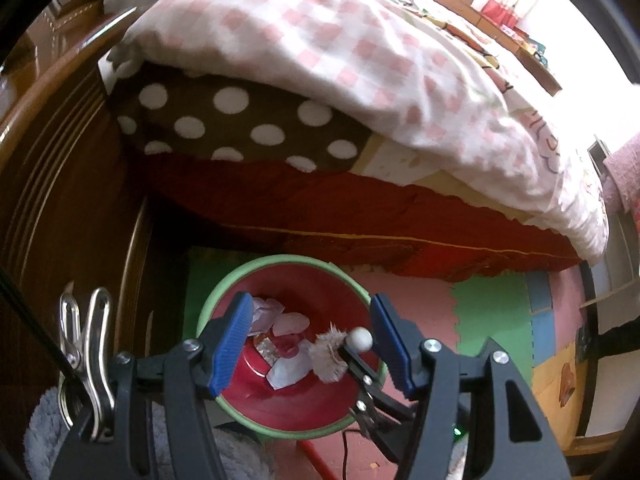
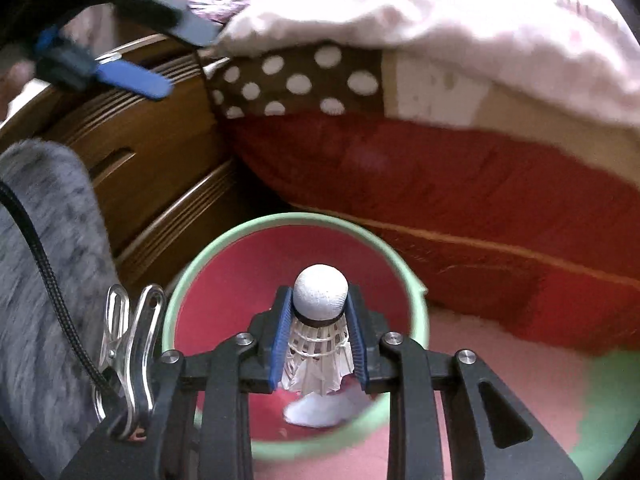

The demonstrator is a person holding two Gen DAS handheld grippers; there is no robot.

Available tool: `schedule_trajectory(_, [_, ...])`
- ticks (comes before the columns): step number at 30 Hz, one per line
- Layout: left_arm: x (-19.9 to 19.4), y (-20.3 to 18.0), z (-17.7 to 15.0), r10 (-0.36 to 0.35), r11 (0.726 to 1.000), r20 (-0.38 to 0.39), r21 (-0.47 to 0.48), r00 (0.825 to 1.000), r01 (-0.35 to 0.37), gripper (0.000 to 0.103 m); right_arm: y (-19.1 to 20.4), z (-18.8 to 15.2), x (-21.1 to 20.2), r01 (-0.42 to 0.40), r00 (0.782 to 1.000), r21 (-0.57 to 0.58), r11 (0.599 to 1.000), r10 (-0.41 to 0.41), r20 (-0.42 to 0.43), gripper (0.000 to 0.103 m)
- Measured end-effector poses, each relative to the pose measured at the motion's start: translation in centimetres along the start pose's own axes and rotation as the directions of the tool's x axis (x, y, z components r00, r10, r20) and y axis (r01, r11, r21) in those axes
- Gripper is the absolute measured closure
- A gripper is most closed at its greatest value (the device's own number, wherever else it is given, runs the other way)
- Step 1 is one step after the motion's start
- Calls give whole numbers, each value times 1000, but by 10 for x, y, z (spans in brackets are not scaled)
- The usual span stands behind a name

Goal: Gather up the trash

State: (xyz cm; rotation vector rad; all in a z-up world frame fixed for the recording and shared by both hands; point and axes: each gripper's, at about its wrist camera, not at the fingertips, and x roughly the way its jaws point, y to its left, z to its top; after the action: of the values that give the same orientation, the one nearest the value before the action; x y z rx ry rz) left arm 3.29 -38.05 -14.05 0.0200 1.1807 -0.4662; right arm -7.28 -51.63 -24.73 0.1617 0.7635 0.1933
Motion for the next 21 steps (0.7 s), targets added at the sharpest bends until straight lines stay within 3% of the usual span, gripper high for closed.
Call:
schedule_trajectory(6, [13,11,-1,0,1000,-22,-24,1000,-1,39,2,-7,27,11,1000,5,1000,-11,-26,75])
schedule_trajectory(10, [15,14,1,-10,999,-27,-39,1000,9,39,0,-8,59,0,995,10,1000,1,-104,75])
schedule_trajectory(12, [13,13,1,-14,999,-22,-39,1000,13,39,-2,3,68,-33,992,30,999,37,-121,67])
schedule_trajectory(14, [9,12,1,-18,999,-16,-39,1000,17,39,-1,10,65,-25,995,11,1000,26,-95,48])
schedule_trajectory(16, [3,11,1,-23,999,-8,-39,1000,23,39,0,13,63,-16,996,2,1000,16,-92,43])
schedule_trajectory(21, [-20,12,2,-43,998,37,-49,998,45,39,-2,16,47,2,996,21,1000,0,-89,43])
